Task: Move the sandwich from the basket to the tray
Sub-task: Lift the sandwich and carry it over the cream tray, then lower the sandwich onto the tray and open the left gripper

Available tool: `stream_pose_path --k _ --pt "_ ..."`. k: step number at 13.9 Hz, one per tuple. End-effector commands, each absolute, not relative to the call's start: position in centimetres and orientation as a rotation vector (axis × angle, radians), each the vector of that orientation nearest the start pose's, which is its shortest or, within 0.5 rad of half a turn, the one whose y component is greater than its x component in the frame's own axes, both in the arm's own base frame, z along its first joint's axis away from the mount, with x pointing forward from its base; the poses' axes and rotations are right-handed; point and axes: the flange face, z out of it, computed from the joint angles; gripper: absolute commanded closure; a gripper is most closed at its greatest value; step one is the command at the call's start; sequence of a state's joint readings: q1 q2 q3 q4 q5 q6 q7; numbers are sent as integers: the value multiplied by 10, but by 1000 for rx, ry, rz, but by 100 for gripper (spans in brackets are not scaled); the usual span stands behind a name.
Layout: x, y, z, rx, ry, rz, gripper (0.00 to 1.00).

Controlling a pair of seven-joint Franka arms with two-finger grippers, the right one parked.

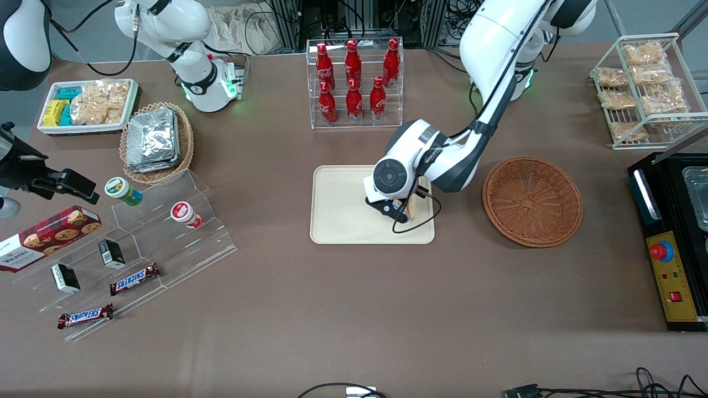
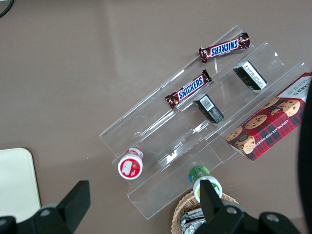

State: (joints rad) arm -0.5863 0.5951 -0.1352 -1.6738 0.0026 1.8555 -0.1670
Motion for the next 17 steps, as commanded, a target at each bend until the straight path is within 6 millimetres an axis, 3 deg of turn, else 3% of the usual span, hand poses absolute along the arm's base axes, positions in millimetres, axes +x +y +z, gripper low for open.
stream_pose_path --k 1,3,4,5,7,9,11,17 --pt "465 -405 210 -2892 766 587 100" --pt "463 -402 204 -2897 754 583 100" --pt "464 -400 203 -2904 707 587 75" --pt "464 -400 204 -2904 693 588 1" --pt "467 -397 211 -2902 687 593 0" --pt "493 -365 235 -2925 617 606 0" --pt "502 -355 276 -2935 610 598 0" --pt "563 -285 423 -2982 426 605 0"
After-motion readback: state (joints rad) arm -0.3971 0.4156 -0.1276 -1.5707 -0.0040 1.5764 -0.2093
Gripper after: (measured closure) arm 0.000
